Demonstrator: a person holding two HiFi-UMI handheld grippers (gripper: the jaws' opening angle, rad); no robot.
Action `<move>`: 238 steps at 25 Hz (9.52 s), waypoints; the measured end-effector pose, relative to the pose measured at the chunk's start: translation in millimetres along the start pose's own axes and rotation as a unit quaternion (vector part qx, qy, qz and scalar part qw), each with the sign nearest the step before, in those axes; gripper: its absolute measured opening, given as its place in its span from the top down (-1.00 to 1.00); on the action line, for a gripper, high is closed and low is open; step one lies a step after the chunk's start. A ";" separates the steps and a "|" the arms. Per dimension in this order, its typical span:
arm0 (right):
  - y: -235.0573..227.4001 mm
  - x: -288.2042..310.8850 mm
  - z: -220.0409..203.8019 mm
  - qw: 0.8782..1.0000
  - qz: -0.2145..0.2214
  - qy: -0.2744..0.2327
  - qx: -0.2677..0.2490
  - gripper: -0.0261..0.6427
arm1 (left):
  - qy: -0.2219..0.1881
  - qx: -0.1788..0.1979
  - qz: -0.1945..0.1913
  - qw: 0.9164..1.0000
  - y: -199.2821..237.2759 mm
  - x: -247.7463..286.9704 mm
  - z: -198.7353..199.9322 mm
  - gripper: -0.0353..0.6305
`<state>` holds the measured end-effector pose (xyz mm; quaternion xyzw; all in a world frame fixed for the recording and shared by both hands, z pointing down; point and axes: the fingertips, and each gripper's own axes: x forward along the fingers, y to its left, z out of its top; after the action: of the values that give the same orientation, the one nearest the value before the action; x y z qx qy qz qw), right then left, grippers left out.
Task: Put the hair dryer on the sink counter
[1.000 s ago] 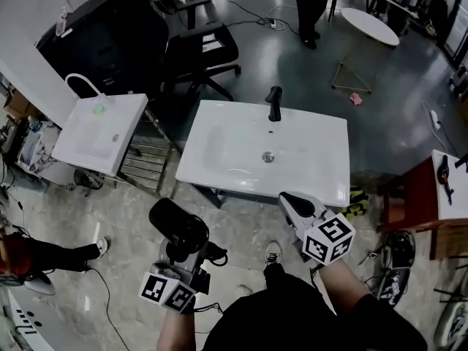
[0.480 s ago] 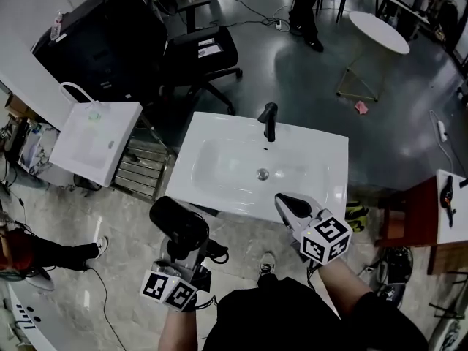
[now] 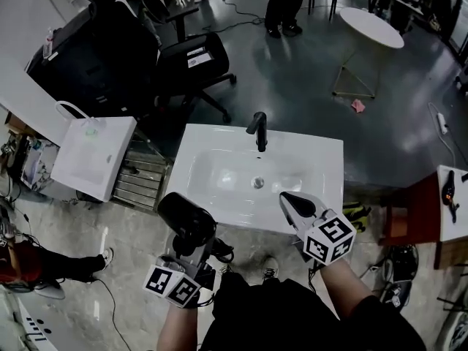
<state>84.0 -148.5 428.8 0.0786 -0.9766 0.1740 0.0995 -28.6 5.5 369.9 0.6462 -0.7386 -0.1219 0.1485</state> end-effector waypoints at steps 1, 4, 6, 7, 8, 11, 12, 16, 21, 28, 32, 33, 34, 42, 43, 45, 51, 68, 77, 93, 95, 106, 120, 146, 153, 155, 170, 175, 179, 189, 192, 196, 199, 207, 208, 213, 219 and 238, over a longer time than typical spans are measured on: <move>-4.1 -1.0 1.5 1.000 -0.006 -0.003 0.002 0.92 | 0.002 -0.003 -0.006 1.000 0.1 5.1 0.8 0.28; -15.1 -2.4 5.0 1.000 -0.027 -0.011 0.009 0.92 | 0.010 -0.001 -0.026 1.000 1.8 20.4 4.4 0.28; -19.8 -2.7 7.3 0.999 -0.042 -0.019 0.014 0.92 | 0.017 0.004 -0.040 0.999 5.0 29.2 6.1 0.28; -21.6 -1.8 8.3 0.998 -0.049 -0.023 0.016 0.92 | 0.021 0.006 -0.046 0.999 7.9 33.5 6.9 0.28; -22.9 0.2 9.1 0.998 -0.057 -0.027 0.019 0.92 | 0.025 0.007 -0.053 0.998 12.1 37.8 7.8 0.28; -23.8 13.3 10.9 0.996 -0.082 -0.034 0.025 0.92 | 0.039 0.009 -0.077 0.996 31.7 48.8 12.6 0.28; -23.2 19.8 11.8 0.995 -0.092 -0.036 0.027 0.92 | 0.044 0.010 -0.086 0.995 40.4 52.1 15.1 0.28; -16.3 51.0 14.6 0.990 -0.129 -0.040 0.039 0.92 | 0.066 0.017 -0.118 0.991 80.7 65.5 25.8 0.28; -6.7 93.3 15.9 0.983 -0.170 -0.046 0.048 0.92 | 0.090 0.024 -0.154 0.984 134.4 80.9 37.5 0.28; 18.3 134.7 11.4 0.970 -0.231 -0.051 0.058 0.92 | 0.120 0.041 -0.206 0.970 199.6 91.6 50.3 0.28; 33.5 147.1 7.5 0.962 -0.258 -0.057 0.064 0.92 | 0.137 0.050 -0.225 0.963 226.2 97.6 48.9 0.28; 37.0 149.2 7.0 0.961 -0.263 -0.058 0.066 0.92 | 0.141 0.050 -0.230 0.962 232.1 99.7 47.2 0.28; 40.5 150.7 6.3 0.959 -0.268 -0.059 0.067 0.92 | 0.145 0.050 -0.236 0.960 237.7 101.6 44.6 0.28; 54.9 150.7 2.9 0.951 -0.295 -0.060 0.067 0.92 | 0.183 0.090 -0.265 0.943 257.9 123.2 31.8 0.28; 54.6 150.3 1.9 0.951 -0.297 -0.058 0.066 0.92 | 0.186 0.094 -0.267 0.941 258.1 127.0 29.8 0.28; 52.4 150.4 0.0 0.950 -0.299 -0.054 0.064 0.92 | 0.193 0.102 -0.271 0.937 256.6 134.9 24.7 0.28; 40.6 159.6 -1.9 0.954 -0.290 -0.044 0.066 0.92 | 0.232 0.146 -0.283 0.919 247.8 157.2 0.5 0.28; -5.7 187.8 -21.9 0.960 -0.265 -0.019 0.092 0.92 | 0.350 0.300 -0.315 0.830 249.6 229.1 -66.4 0.28; -26.1 182.8 -31.0 0.957 -0.269 -0.012 0.108 0.92 | 0.400 0.379 -0.331 0.766 249.1 256.5 -103.5 0.28; -59.8 177.8 -47.6 0.954 -0.268 0.003 0.133 0.92 | 0.482 0.505 -0.364 0.616 270.9 302.1 -165.8 0.28; -63.4 175.2 -50.6 0.953 -0.269 0.004 0.137 0.92 | 0.491 0.515 -0.368 0.599 273.6 304.3 -172.6 0.28; -83.0 168.8 -57.4 0.952 -0.269 0.011 0.148 0.92 | 0.517 0.534 -0.383 0.549 279.0 309.9 -195.7 0.27; -91.0 194.9 -63.6 0.956 -0.249 0.030 0.151 0.92 | 0.507 0.548 -0.397 0.534 284.2 311.2 -200.6 0.27; -90.6 209.0 -65.0 0.960 -0.233 0.039 0.151 0.92 | 0.465 0.488 -0.368 0.641 289.9 325.9 -190.0 0.07; -92.1 209.5 -66.5 0.960 -0.232 0.039 0.153 0.92 | 0.424 0.486 -0.360 0.674 291.7 325.8 -182.0 0.03; -92.1 210.4 -66.5 0.960 -0.230 0.038 0.154 0.92 | 0.413 0.486 -0.358 0.682 291.7 325.7 -178.9 0.02; -77.8 214.5 -61.8 0.963 -0.222 0.041 0.146 0.92 | 0.356 0.480 -0.334 0.729 291.7 319.6 -143.6 0.00; -70.1 216.0 -57.4 0.965 -0.219 0.037 0.140 0.92 | 0.310 0.459 -0.310 0.773 289.1 317.5 -109.0 0.18; -60.6 214.7 -52.3 0.966 -0.219 0.033 0.132 0.92 | 0.276 0.421 -0.281 0.817 294.8 314.6 -71.5 0.46; -28.0 210.9 -38.1 0.969 -0.221 0.023 0.109 0.92 | 0.250 0.354 -0.207 0.877 313.8 275.0 -13.2 0.88; -16.2 211.6 -33.9 0.970 -0.221 0.021 0.099 0.92 | 0.250 0.316 -0.177 0.898 318.6 257.9 -2.2 0.88; -1.1 211.1 -29.9 0.970 -0.223 0.017 0.091 0.92 | 0.237 0.272 -0.161 0.919 314.1 229.0 9.4 0.88; 11.1 210.5 -28.3 0.970 -0.225 0.016 0.085 0.92 | 0.233 0.239 -0.147 0.931 311.6 207.8 11.6 0.88; 38.1 203.8 -23.3 0.970 -0.230 0.011 0.073 0.92 | 0.218 0.173 -0.135 0.951 284.3 152.3 13.8 0.88; 41.2 203.1 -23.6 0.970 -0.232 0.011 0.072 0.92 | 0.218 0.172 -0.137 0.951 279.8 145.5 11.9 0.88; 57.3 202.0 -29.8 0.969 -0.236 0.011 0.073 0.92 | 0.222 0.163 -0.151 0.949 262.0 117.1 -1.8 0.88; 78.2 199.6 -41.3 0.967 -0.241 0.003 0.084 0.92 | 0.223 0.150 -0.169 0.948 246.7 91.5 -12.8 0.89; 108.8 189.1 -56.0 0.976 -0.202 0.022 0.078 0.92 | 0.245 0.117 -0.191 0.943 186.0 41.7 -57.2 0.88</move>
<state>-110.1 -50.2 487.0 0.2781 -0.9214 0.2277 0.1477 -182.9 -10.0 494.7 0.7980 -0.5509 0.1012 0.2224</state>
